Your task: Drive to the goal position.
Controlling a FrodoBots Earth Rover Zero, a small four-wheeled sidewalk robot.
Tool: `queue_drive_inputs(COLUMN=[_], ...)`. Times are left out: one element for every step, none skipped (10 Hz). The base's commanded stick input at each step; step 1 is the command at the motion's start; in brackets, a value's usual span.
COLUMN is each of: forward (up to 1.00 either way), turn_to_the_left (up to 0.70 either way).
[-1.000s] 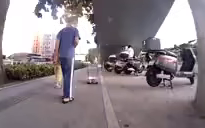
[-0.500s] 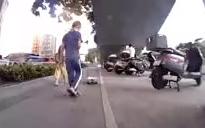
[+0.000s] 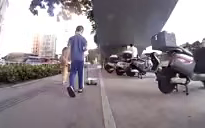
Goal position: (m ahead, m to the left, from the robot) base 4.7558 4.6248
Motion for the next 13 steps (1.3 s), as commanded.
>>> queue_drive_inputs(forward=[0.45,0.45,0.45,0.45,0.45,0.45,0.45,0.45,0.45,0.45,0.45,0.45,0.45], turn_to_the_left=[0.0,0.0,0.0,0.0,0.0,0.0,0.0,0.0,0.0,0.0,0.0,0.0,0.0])
